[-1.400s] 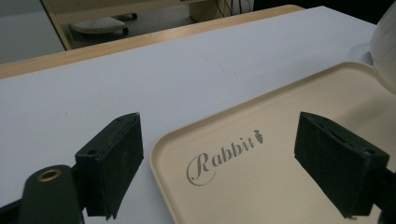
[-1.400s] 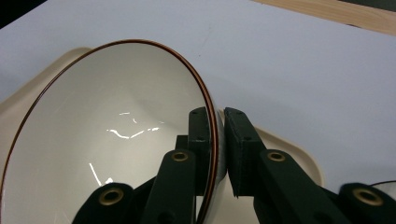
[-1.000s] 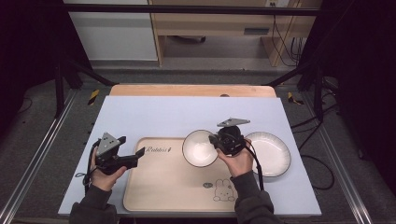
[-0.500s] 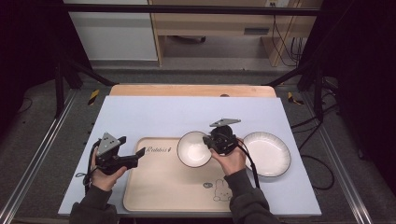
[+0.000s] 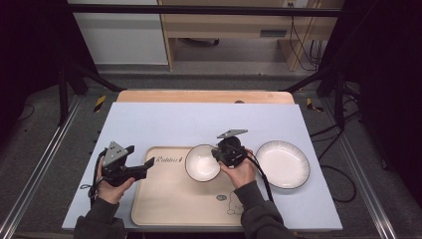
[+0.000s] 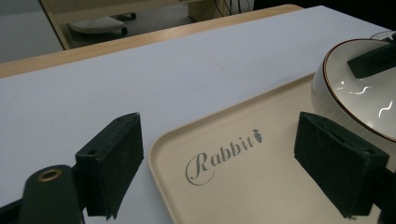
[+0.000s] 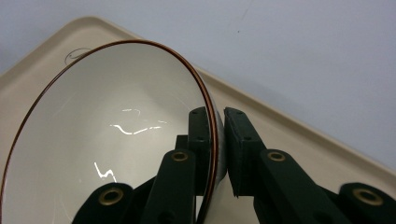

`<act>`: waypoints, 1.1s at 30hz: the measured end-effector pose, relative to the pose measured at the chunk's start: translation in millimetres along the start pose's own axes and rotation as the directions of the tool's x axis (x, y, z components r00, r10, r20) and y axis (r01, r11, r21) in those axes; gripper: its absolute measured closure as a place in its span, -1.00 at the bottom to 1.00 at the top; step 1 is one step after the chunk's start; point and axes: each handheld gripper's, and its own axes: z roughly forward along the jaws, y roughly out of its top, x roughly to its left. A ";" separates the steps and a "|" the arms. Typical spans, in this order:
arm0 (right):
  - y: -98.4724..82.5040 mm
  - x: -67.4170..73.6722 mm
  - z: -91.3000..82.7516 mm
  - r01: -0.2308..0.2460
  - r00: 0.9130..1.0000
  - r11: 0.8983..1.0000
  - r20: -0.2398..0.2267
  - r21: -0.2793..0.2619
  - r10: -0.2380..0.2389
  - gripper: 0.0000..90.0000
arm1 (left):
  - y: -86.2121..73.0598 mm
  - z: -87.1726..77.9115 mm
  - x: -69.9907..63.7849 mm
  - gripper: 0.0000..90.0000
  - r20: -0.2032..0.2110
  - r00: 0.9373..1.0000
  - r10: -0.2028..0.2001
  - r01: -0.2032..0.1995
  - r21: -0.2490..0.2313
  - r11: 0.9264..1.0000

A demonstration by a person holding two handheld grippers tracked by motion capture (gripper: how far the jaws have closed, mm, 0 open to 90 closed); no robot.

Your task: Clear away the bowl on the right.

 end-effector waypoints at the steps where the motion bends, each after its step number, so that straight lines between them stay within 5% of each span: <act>1: -0.2 0.3 0.8 0.000 1.000 1.000 -0.003 0.002 0.000 0.80 | 0.0 0.0 0.0 -0.66 0.000 1.000 0.000 0.000 0.000 1.000; 16: -3.5 3.0 11.6 -0.015 1.000 0.999 -0.010 0.043 0.015 0.80 | -0.1 -0.2 0.1 -0.66 0.000 1.000 0.000 0.000 0.000 1.000; 33: -8.9 -9.2 19.0 -0.042 0.999 0.998 -0.015 0.053 0.043 0.82 | -0.4 0.9 -1.0 -0.66 0.002 1.000 0.002 -0.002 0.003 1.000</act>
